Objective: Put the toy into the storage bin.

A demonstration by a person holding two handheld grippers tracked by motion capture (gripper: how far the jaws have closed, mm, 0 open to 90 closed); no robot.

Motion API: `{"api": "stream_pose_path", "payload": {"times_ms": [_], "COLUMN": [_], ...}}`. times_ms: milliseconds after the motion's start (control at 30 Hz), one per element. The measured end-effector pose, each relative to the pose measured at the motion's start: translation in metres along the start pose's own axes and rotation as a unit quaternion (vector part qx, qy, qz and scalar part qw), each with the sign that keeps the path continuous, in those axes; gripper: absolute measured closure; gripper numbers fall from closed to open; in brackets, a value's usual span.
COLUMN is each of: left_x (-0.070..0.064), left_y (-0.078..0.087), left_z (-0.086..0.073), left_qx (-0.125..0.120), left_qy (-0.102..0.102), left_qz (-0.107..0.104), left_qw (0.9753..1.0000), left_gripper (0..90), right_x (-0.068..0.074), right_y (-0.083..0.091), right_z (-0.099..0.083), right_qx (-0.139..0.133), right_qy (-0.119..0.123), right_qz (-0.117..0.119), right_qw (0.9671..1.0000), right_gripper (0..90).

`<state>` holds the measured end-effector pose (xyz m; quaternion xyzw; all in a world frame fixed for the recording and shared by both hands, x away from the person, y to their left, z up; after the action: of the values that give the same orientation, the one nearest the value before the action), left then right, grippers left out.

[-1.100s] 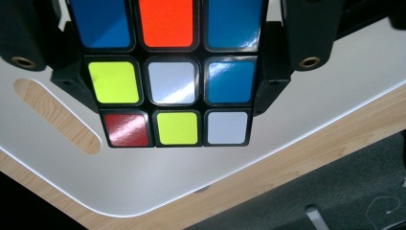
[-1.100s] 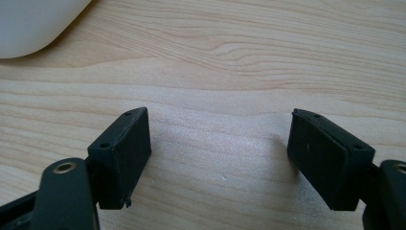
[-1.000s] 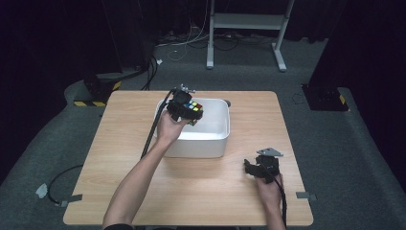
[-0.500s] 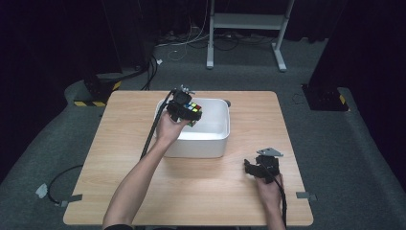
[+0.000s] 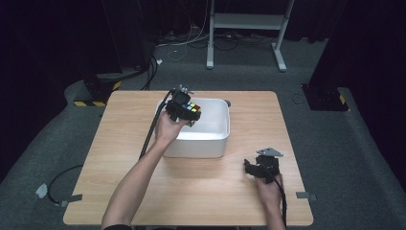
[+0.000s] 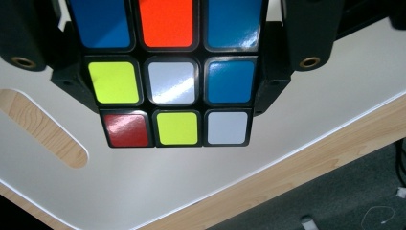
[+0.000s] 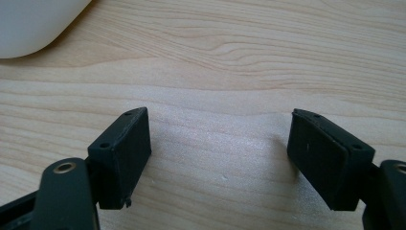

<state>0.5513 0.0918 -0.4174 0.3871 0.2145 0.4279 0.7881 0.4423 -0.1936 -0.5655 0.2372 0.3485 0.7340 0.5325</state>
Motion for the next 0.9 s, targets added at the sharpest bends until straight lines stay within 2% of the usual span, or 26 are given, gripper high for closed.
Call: {"api": "stream_pose_path", "payload": {"times_ms": [633, 900], "left_x": [-0.0004, 0.0002], "left_y": [0.001, 0.0061], "left_z": [-0.0038, -0.0056], "left_qx": [0.001, -0.002], "left_qy": [-0.004, -0.008], "left_qz": [0.0, 0.004], "left_qw": [1.0, 1.0], "left_gripper": [33.7, 33.7], "right_x": [0.0, 0.0], "right_y": [0.0, -0.0003], "right_z": [0.0, 0.0004], "right_qx": [0.0, 0.0], "right_qy": [-0.001, 0.001], "right_qz": [0.0, 0.001], "right_qw": [1.0, 1.0], "right_gripper": [22.6, 22.6]}}
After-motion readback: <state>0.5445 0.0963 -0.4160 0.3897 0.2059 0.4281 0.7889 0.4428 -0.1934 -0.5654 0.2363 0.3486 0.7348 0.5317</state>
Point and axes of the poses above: each handheld gripper's, and its own axes: y roughly backward along the jaws, z roughly out of its top, x roughly to its left, the point moved 6 cm from there along -y, roughly forward along the jaws, and after that the axes turned 6 degrees about x, right-handed, at the moved point
